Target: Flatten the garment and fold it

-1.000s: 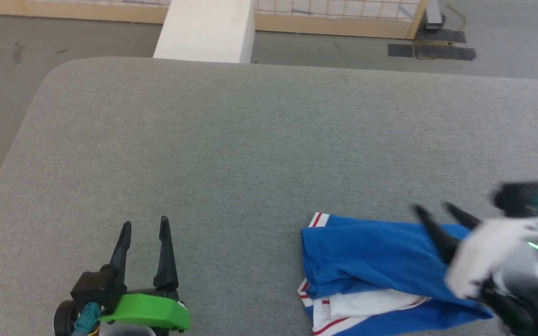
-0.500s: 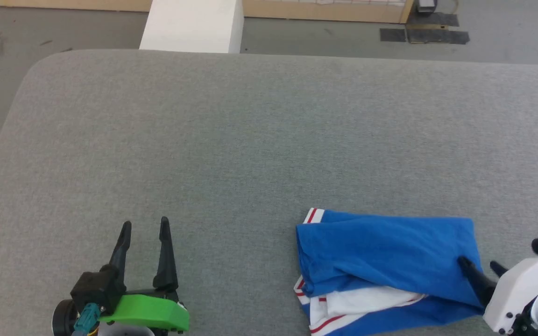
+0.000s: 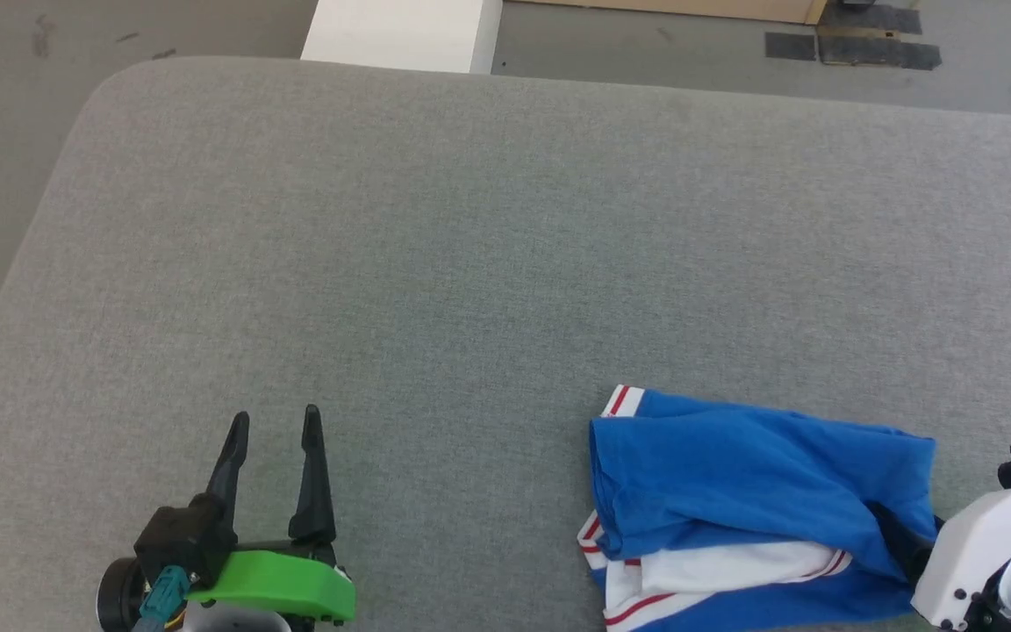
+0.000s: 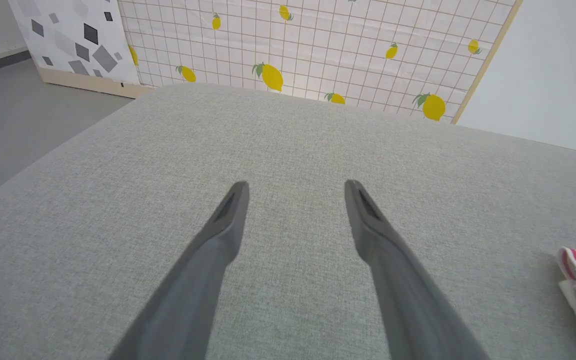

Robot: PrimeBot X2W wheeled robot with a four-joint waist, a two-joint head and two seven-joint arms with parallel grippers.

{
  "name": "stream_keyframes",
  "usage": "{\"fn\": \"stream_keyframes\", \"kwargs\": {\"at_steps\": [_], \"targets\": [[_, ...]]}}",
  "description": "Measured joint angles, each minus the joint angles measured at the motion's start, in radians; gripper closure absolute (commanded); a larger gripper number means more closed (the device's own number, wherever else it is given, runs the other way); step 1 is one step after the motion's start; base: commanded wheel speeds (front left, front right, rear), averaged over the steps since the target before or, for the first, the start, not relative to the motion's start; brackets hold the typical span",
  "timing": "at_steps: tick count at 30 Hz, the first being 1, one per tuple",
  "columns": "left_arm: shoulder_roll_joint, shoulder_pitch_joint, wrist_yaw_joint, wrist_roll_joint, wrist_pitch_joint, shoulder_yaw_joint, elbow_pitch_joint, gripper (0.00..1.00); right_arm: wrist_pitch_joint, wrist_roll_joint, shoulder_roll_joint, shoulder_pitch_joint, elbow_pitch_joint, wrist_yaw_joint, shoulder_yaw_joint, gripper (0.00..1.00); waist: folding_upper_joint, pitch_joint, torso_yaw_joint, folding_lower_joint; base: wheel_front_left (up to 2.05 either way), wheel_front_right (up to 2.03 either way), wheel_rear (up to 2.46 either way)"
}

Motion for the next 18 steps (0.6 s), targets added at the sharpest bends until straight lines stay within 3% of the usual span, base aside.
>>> {"fn": "stream_keyframes", "kwargs": {"at_steps": [14,18], "targets": [[0.008,-0.006,0.009,0.000,0.009,-0.013,-0.012,0.00,-0.146,-0.033,-0.063,-0.063,-0.092,0.000,0.115,1.00,0.0000,-0.017,-0.052,0.0000,0.00,0.00,0.00],[0.017,-0.016,0.010,0.001,0.018,-0.013,-0.030,0.00,-0.146,-0.047,-0.120,-0.115,-0.099,0.000,0.130,1.00,0.0000,-0.010,-0.086,0.0001,0.00,0.00,0.00]]}}
